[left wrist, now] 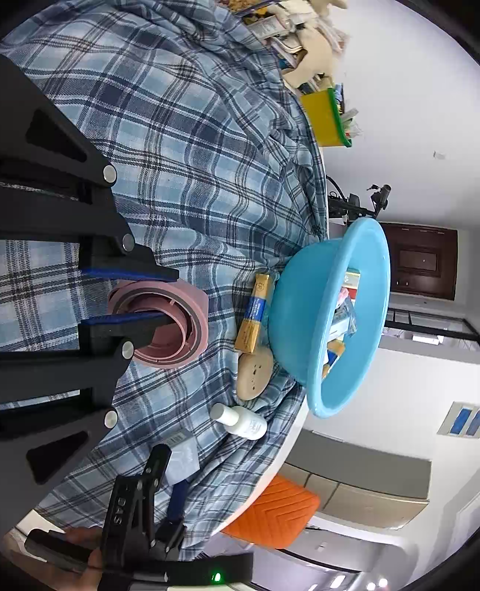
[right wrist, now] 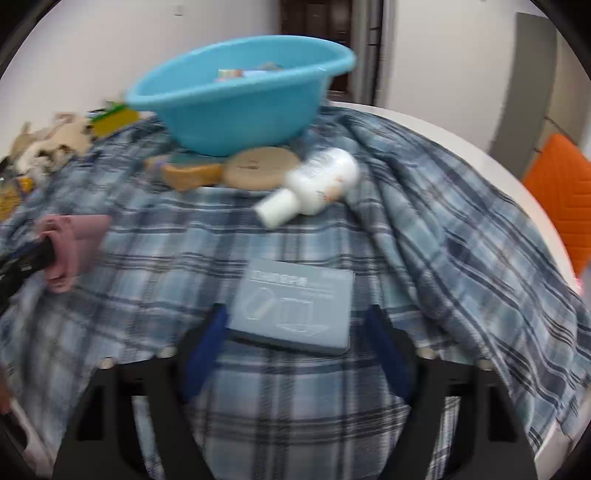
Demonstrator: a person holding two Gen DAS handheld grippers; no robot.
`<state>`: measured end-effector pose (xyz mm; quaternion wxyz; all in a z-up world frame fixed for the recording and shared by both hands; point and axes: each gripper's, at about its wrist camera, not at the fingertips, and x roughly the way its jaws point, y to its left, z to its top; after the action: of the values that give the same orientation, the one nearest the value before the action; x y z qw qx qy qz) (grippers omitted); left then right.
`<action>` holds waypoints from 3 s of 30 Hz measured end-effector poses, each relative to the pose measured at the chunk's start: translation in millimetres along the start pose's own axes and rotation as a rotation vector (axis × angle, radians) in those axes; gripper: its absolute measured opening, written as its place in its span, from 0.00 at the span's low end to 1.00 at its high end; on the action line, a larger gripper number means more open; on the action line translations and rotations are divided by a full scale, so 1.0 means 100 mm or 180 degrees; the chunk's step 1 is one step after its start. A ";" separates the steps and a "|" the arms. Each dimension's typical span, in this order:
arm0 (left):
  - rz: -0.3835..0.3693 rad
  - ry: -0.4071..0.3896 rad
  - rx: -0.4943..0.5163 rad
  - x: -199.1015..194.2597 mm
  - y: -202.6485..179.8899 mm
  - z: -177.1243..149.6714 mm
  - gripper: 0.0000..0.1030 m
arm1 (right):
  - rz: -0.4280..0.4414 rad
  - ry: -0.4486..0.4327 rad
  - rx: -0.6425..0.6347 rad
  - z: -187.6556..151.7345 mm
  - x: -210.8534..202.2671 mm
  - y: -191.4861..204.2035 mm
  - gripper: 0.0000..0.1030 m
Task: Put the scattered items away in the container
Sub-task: 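Close the right tool on the grey printed box while the left holds the mat, then carry the pink mat and grey box with both tools over the blue basin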
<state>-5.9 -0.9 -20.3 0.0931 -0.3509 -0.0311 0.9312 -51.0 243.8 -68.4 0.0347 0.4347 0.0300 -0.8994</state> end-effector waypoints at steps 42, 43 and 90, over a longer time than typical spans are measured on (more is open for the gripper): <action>0.0175 -0.0524 0.0151 -0.43 -0.12 0.69 0.16 | 0.0026 -0.1061 -0.0217 0.54 -0.99 0.24 0.62; 0.0179 -0.0572 0.0174 -0.47 -0.14 0.76 0.16 | 0.0022 -0.1126 -0.0218 0.60 -1.06 0.24 0.62; 0.0024 -0.1253 0.0468 -0.09 -0.26 2.36 0.16 | 0.0207 -0.1769 -0.0463 2.25 -0.94 0.31 0.62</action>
<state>-150.7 24.7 165.7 0.1071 -0.1546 0.0207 0.9819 -166.0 197.8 144.0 0.1015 0.1687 0.0698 -0.9779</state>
